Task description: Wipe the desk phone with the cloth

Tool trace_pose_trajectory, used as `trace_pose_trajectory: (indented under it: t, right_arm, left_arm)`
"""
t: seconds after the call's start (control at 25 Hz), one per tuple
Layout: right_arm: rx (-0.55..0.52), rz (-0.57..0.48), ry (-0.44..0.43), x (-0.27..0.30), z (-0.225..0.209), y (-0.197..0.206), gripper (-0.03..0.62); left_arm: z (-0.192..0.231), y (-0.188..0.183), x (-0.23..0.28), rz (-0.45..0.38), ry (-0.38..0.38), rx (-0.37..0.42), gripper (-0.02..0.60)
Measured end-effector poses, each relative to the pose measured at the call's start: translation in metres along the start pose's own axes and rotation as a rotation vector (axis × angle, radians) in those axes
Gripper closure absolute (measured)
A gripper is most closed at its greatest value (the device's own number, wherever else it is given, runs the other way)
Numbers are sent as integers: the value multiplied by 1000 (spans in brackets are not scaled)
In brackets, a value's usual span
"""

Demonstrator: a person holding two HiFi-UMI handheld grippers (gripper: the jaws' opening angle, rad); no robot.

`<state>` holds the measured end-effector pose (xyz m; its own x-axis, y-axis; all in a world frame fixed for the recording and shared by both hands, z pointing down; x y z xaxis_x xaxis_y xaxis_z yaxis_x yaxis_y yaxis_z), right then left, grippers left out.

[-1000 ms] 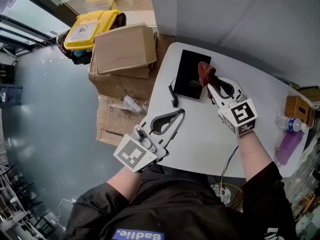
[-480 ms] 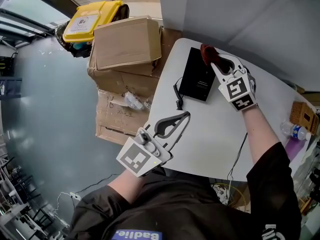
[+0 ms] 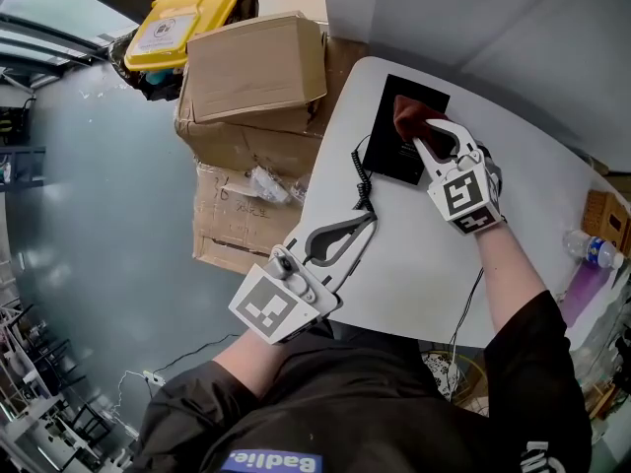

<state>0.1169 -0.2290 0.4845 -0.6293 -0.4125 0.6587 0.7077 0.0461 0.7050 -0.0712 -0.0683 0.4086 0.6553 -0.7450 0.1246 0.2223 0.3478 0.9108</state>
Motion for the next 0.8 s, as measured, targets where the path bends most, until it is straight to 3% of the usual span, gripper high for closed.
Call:
trace_pose_trajectory:
  t: [0.12, 0.56, 0.68, 0.8]
  right_arm:
    - [34, -3, -3, -1, 17, 5, 514]
    - [59, 94, -142, -2, 87, 23, 514]
    - [59, 121, -181, -5, 91, 19, 514]
    - [41, 106, -153, -12, 74, 6, 514]
  left_arm:
    - [-2, -1, -5, -4, 0, -1, 578]
    - [-7, -2, -21, -16, 19, 1, 578]
    - [-11, -6, -24, -30, 23, 0, 578]
    - [-13, -12, -27, -44, 17, -7, 578]
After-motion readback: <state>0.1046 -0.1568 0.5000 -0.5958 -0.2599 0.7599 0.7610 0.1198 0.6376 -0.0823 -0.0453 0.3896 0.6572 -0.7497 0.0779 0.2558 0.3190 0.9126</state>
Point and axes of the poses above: the fingertips, and each gripper's own axes: x forward along the fingers, z to its left, y out of its underside, the point moved 10 cm from there along -x, backward along the fingers, and after that the axes turned 6 degrees about -y, right-handed, at the moved point
